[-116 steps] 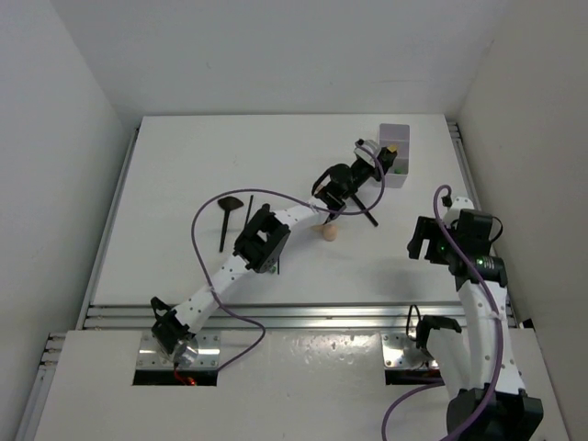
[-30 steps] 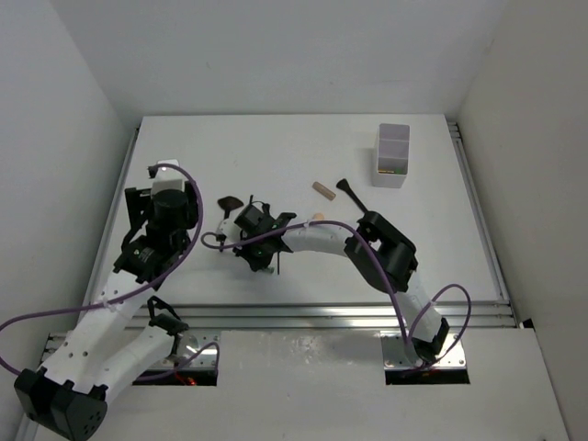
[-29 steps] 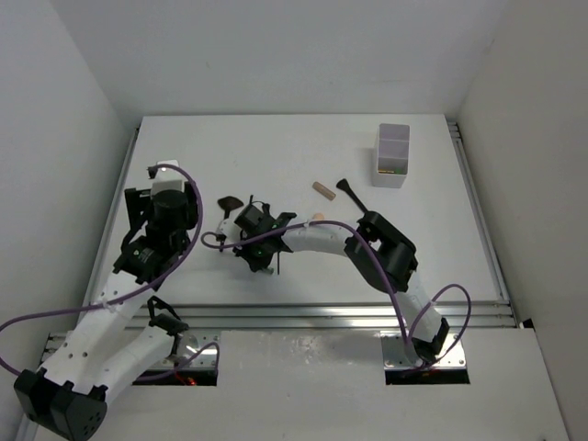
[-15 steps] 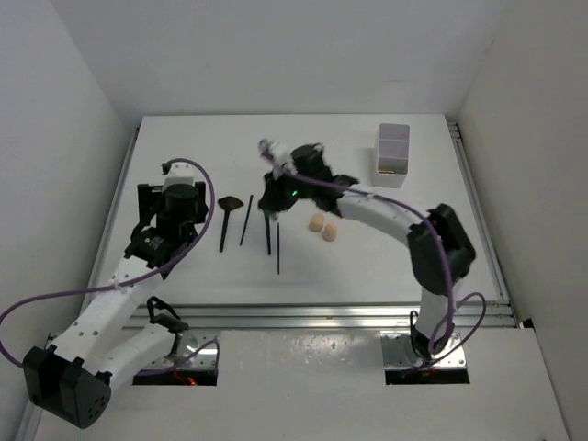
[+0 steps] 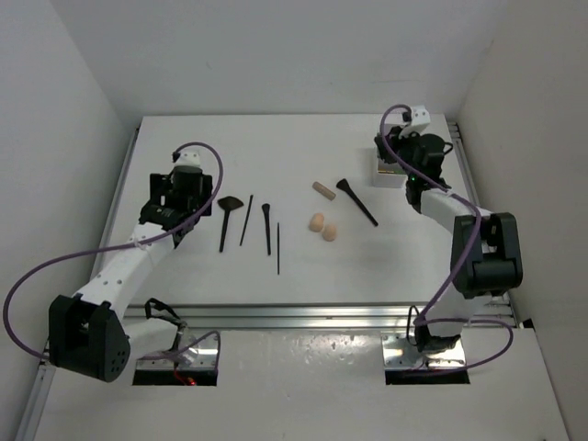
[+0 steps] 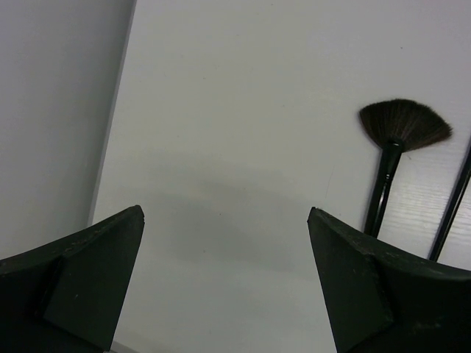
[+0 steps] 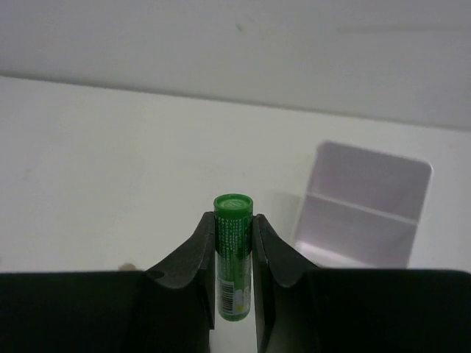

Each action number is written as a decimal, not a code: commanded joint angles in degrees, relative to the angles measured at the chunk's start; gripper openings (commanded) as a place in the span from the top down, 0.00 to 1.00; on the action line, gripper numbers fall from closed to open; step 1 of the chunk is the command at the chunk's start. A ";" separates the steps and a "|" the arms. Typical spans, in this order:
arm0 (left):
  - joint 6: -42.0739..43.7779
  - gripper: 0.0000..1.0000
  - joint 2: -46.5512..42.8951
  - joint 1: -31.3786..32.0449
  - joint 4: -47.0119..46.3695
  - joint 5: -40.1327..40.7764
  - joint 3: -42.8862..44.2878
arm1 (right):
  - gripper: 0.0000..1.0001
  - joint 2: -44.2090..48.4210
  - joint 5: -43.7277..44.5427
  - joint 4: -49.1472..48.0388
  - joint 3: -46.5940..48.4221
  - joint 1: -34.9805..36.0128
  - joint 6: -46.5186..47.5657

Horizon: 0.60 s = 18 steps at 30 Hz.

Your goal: Organize the makeup

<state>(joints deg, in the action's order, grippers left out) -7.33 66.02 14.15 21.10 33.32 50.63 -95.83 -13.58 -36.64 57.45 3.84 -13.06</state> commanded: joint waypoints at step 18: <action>2.06 0.00 7.37 -5.10 -1.60 -1.68 6.76 | 1.00 -20.35 1.46 -32.52 -3.13 -6.91 -2.50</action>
<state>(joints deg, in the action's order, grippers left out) -5.02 73.30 9.74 19.68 31.70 55.68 -115.04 -11.14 -59.75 52.14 -3.49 -15.07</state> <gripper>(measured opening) 0.997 0.189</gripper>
